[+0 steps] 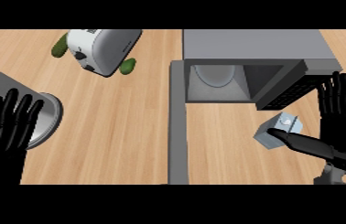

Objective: Pick up the milk, place it into the microwave and close the microwave

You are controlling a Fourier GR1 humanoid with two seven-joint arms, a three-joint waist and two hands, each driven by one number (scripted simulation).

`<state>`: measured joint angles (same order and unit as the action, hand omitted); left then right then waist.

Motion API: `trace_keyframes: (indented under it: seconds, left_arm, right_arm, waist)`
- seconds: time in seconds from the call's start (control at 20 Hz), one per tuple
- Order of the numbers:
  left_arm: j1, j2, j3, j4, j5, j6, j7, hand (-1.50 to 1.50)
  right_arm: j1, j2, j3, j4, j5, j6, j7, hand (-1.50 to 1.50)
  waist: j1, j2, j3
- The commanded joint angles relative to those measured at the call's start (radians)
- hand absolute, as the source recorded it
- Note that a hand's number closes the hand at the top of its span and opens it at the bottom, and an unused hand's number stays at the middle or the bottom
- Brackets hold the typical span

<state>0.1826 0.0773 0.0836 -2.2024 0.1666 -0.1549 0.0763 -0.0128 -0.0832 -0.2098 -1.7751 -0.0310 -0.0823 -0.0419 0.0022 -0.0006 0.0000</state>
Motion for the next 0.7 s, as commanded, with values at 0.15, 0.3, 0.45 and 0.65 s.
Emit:
trace_keyframes:
  seconds: [0.15,0.3,0.45,0.65]
  left_arm:
    - [0.015,0.001,0.008,-0.059,0.035,-0.023,0.046,-1.50]
    - [0.174,-0.039,-0.035,-0.091,-0.014,-0.061,-0.062,-1.50]
    - [0.085,-0.044,-0.053,-0.125,-0.012,-0.015,0.060,-1.50]
    - [0.119,-0.054,-0.044,-0.100,-0.017,-0.043,0.001,-1.50]
  right_arm:
    - [0.111,0.061,0.027,0.079,0.041,-0.013,-0.143,-1.50]
    - [0.098,0.058,-0.001,0.220,0.052,-0.012,-0.249,-1.50]
    - [0.056,0.008,-0.072,0.324,-0.008,0.022,-0.280,-1.50]
    - [0.122,0.001,-0.090,0.359,-0.030,0.067,-0.387,-1.50]
  waist:
    - [-0.001,0.000,0.000]
    - [0.006,0.000,0.000]
    - [0.002,0.000,0.000]
    - [0.000,0.000,0.000]
